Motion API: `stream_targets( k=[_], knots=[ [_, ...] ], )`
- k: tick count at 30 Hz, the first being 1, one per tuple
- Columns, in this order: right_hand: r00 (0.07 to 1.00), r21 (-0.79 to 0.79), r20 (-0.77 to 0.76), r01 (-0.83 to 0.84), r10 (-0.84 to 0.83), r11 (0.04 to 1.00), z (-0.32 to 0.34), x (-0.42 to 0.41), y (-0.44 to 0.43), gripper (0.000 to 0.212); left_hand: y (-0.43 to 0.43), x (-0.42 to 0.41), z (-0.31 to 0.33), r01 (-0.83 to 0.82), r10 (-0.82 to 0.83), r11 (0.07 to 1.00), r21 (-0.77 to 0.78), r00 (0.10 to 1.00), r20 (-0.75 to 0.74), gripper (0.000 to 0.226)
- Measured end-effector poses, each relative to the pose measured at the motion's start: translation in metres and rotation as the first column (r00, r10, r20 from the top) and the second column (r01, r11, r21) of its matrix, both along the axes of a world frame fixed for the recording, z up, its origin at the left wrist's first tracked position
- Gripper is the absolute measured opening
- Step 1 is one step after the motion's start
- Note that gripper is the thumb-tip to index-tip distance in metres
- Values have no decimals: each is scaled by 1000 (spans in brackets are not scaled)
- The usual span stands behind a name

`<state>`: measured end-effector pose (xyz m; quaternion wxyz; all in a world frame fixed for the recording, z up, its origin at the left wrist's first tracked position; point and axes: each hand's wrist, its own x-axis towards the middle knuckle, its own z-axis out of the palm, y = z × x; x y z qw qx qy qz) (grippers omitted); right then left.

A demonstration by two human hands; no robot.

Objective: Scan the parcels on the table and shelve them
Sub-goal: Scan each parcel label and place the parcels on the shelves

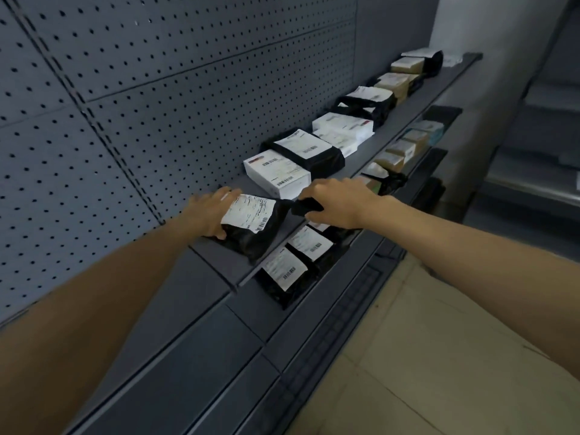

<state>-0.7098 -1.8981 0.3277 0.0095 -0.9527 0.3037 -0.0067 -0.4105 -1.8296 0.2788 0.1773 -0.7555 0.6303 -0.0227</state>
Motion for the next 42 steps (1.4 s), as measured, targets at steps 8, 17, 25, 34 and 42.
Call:
stream_targets(
  k=[8, 17, 25, 34, 42],
  knots=[
    [1000, 26, -8, -14, 14, 1000, 10, 51, -71, 46, -70, 44, -9, 121, -119, 993, -10, 987, 103, 78],
    [995, -17, 64, -75, 76, 997, 29, 101, -84, 42, -62, 69, -7, 176, -176, 984, -9, 984, 24, 75],
    [937, -55, 58, -341, 344, 938, 28, 149, -23, 45, 51, 58, 2, -119, 138, 986, -120, 977, 164, 67],
    [773, 61, 329, -590, 542, 805, -3, 116, 107, 49, 242, -72, -20, -439, 497, 760, -479, 868, -7, 57],
    [649, 289, 564, -734, 511, 614, -77, 31, 237, 47, 379, -243, -68, -686, 741, 443, -577, 643, -195, 53]
  ],
)
